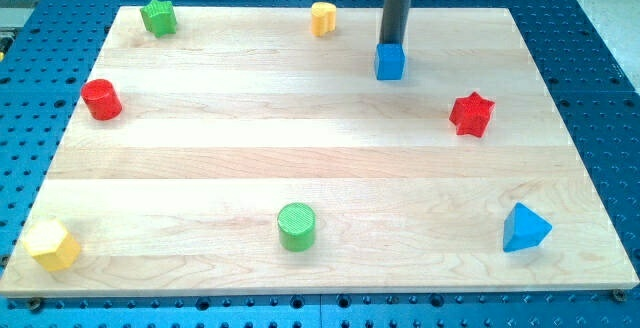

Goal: Adjust the heart diagonally to the top left side of the cube

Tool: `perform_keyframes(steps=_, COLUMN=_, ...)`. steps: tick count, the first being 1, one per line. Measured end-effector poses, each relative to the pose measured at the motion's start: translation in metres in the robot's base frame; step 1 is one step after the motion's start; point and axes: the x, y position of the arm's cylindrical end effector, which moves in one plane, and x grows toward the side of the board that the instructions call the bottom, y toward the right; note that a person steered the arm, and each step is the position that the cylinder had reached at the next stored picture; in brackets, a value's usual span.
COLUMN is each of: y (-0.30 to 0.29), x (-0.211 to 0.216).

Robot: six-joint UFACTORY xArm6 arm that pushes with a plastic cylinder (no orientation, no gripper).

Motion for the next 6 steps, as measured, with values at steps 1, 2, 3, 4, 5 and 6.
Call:
perform_keyframes(steps=1, y=0.000, x=-0.020)
perform_keyframes(steps=2, y=-0.012, x=-0.068)
perform_keyframes(steps=3, y=-0.058, x=-0.089)
perform_keyframes(steps=4, y=-0.073, x=-0.090)
perform_keyframes(steps=5, y=-0.083, x=-0.074)
perform_keyframes(steps=6, y=-0.088, x=-0.068)
